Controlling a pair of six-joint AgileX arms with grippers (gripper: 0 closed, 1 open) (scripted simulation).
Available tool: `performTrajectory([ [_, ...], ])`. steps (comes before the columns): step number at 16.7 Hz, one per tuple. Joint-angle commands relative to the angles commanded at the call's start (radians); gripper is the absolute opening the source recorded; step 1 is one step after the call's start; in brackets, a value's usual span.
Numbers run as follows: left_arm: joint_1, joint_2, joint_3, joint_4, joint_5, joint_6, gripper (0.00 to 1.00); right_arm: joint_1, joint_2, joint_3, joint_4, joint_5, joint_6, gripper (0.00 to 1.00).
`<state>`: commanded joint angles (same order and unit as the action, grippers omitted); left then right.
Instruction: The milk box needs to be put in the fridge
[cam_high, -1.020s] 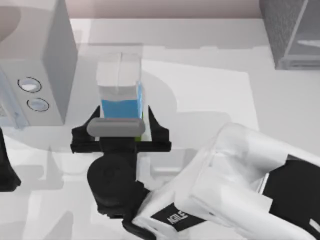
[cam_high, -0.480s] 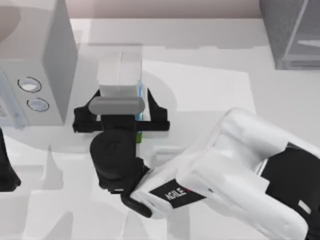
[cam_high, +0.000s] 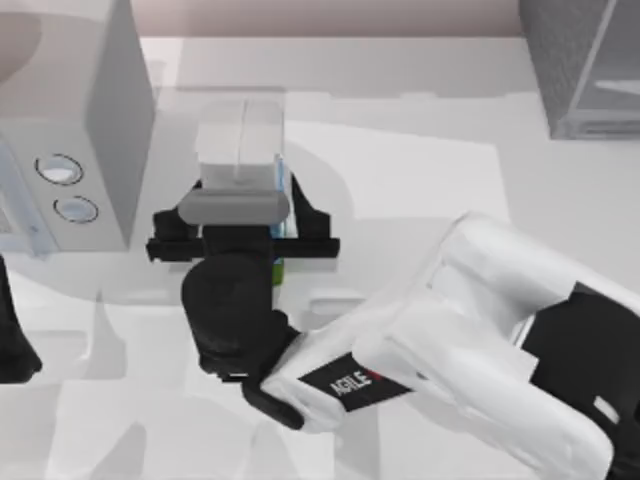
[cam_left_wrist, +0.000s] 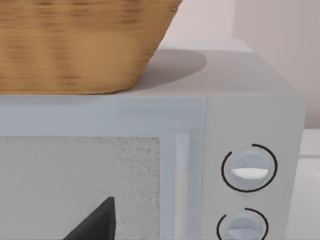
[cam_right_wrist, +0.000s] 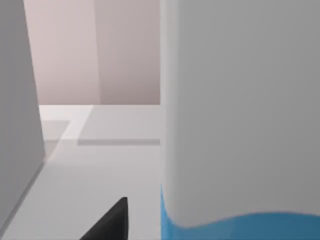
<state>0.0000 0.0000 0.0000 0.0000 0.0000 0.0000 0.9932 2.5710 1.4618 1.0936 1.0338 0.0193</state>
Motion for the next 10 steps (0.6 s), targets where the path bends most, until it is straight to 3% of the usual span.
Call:
performTrajectory([
  [10, 0.0, 0.0, 0.0, 0.0, 0.0, 0.0, 1.0, 0.0, 0.0, 0.0, 0.0, 0.0, 0.0, 0.02],
])
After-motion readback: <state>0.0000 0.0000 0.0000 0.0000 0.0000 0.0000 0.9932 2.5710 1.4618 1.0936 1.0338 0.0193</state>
